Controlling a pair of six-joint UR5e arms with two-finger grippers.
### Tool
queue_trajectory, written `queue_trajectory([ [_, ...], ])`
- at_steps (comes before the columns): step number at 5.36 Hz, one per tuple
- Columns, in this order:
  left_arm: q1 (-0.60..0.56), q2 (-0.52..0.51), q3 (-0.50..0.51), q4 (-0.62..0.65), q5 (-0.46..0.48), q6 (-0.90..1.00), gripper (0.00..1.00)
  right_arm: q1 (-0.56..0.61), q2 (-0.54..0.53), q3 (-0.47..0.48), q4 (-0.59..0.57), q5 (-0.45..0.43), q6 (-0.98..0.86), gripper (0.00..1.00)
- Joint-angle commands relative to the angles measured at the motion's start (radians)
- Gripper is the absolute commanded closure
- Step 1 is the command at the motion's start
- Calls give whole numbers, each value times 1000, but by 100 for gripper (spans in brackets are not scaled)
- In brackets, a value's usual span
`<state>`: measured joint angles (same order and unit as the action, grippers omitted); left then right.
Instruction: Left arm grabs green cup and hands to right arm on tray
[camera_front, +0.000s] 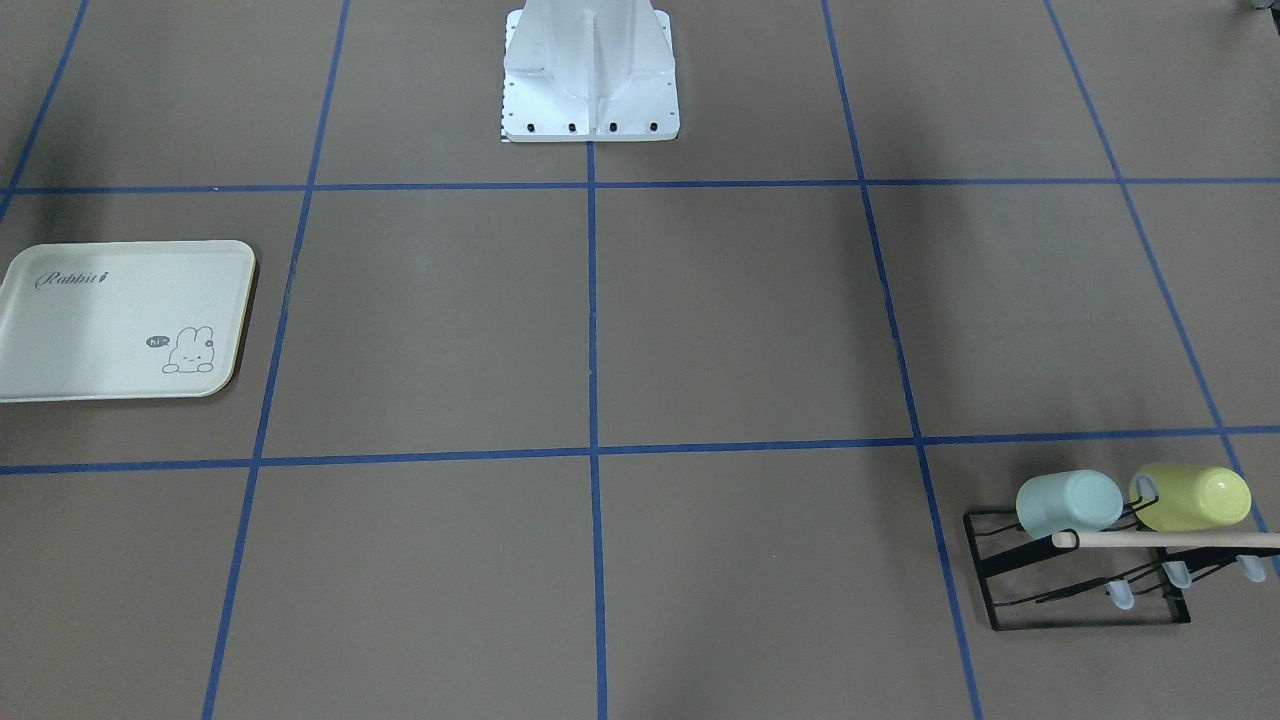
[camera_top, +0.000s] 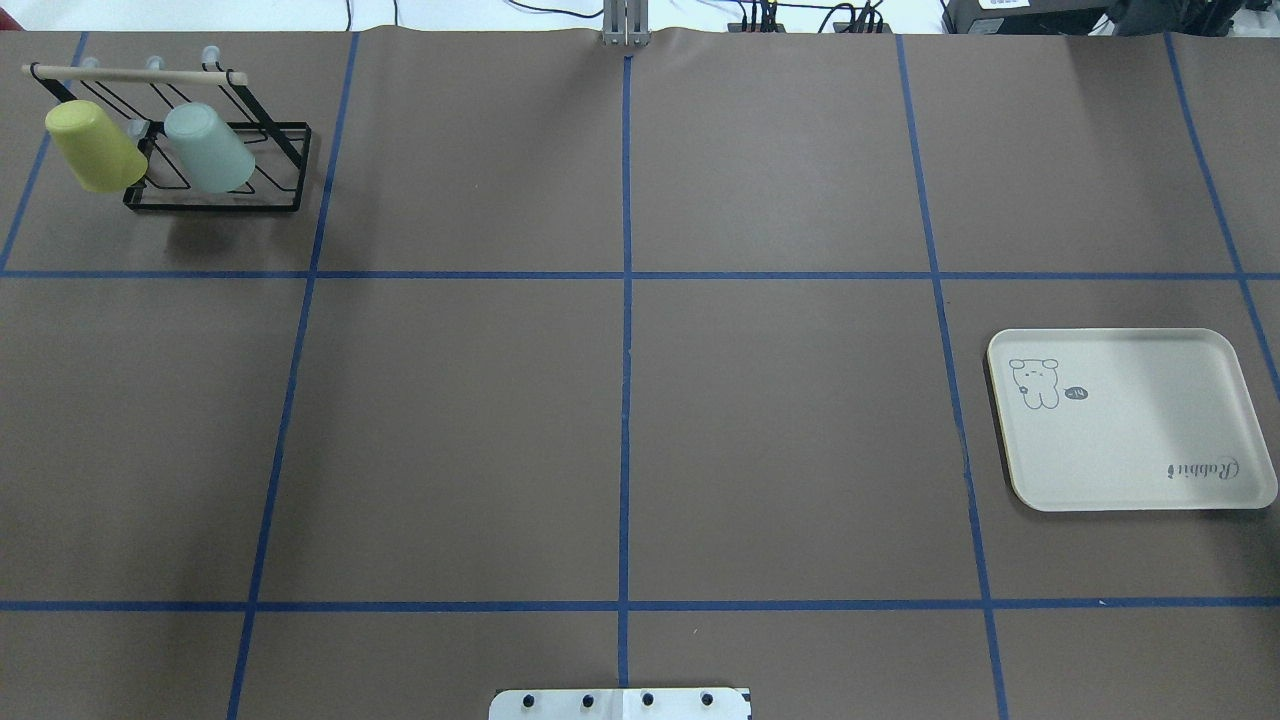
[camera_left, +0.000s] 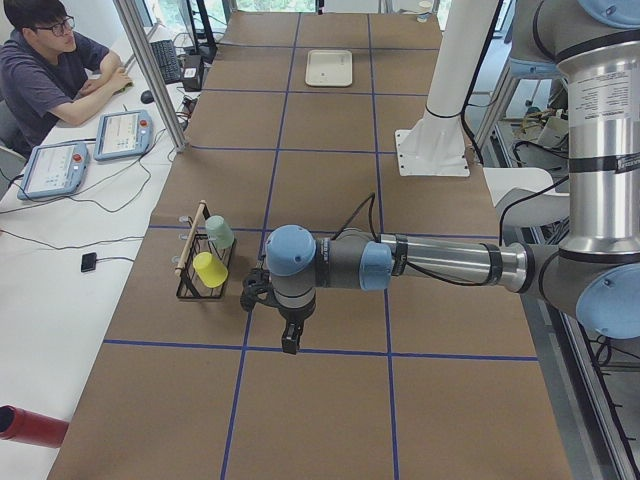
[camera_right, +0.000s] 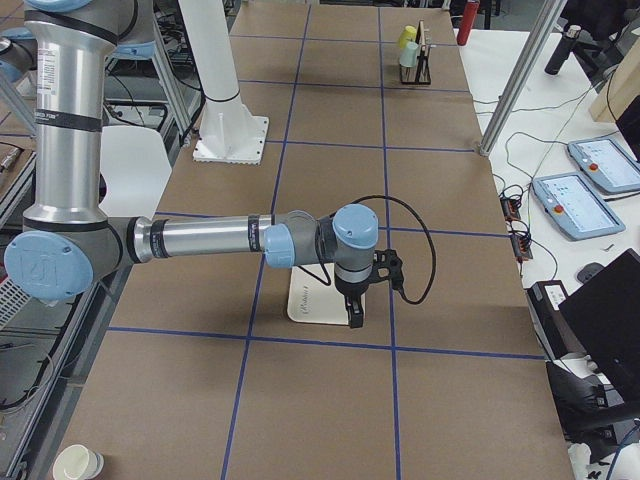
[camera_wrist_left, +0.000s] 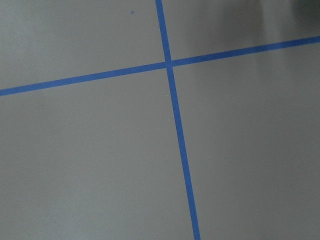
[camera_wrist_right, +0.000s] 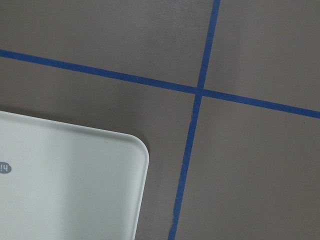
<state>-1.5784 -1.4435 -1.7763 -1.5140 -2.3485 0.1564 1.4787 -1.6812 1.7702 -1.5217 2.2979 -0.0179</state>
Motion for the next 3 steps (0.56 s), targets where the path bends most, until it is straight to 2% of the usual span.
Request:
queue_trajectory([
  [1,1,-8,-2,0,0,-4,0,0,0,0,0,0,1,0],
  [3,3,-18,-2,-5,0,2,0,0,6,0,1,-3,-5,0],
])
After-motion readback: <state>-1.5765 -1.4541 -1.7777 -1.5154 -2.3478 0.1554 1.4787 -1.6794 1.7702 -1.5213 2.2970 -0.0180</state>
